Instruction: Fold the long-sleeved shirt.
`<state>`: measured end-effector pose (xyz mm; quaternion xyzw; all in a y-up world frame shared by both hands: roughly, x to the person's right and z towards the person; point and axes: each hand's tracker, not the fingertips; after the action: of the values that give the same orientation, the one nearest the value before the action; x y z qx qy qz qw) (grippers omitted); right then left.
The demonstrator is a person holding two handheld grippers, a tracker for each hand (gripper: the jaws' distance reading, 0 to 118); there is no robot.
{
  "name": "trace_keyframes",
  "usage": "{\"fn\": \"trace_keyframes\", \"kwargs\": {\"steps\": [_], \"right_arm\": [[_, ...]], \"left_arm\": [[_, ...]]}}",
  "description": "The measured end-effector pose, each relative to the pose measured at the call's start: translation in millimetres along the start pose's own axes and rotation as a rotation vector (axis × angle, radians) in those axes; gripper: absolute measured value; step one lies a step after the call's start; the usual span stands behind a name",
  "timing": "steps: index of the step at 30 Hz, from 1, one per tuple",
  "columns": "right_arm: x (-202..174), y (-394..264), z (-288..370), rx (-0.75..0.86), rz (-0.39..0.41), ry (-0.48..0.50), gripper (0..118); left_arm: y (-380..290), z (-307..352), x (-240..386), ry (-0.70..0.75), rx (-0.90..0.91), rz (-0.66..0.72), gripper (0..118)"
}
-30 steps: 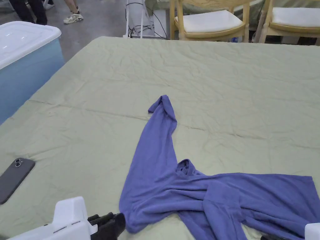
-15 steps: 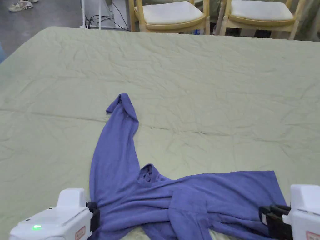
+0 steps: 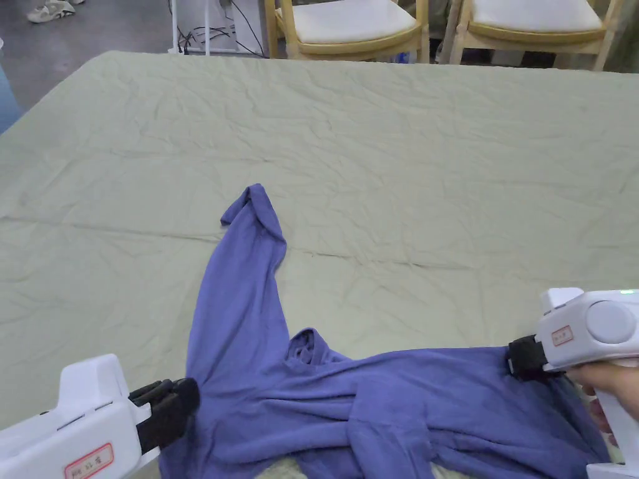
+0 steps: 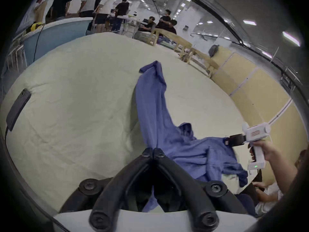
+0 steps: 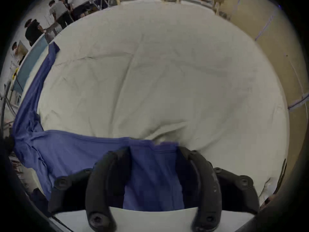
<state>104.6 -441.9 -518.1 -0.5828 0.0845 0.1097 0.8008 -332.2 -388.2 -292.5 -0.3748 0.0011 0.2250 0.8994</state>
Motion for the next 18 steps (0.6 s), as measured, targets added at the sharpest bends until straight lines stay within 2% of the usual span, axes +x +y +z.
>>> {"fn": "trace_keyframes", "kwargs": {"steps": [2, 5, 7, 10, 13, 18], "right_arm": [[1.2, -5.4, 13.3, 0.037, 0.003, 0.040, 6], [5.3, -27.8, 50.3, 0.148, -0.016, 0.119, 6], [8.1, -49.3, 92.5, 0.266, -0.035, 0.109, 6], [11.3, -82.4, 156.4, 0.465, -0.059, 0.155, 6], [7.7, -117.4, 234.3, 0.665, -0.081, 0.152, 6], [20.2, -126.4, 329.4, 0.890, -0.117, 0.126, 6]], "left_arm": [[2.6, 6.4, 1.8, -0.028, 0.020, 0.030, 0], [7.1, 18.5, 1.8, -0.094, 0.059, 0.083, 0], [7.9, 33.4, 9.6, -0.117, 0.084, 0.091, 0], [10.2, 58.3, 23.7, -0.167, 0.147, 0.121, 0], [19.3, 86.5, 39.0, -0.254, 0.227, 0.179, 0], [67.0, 125.0, 65.4, -0.350, 0.370, 0.159, 0]]}}
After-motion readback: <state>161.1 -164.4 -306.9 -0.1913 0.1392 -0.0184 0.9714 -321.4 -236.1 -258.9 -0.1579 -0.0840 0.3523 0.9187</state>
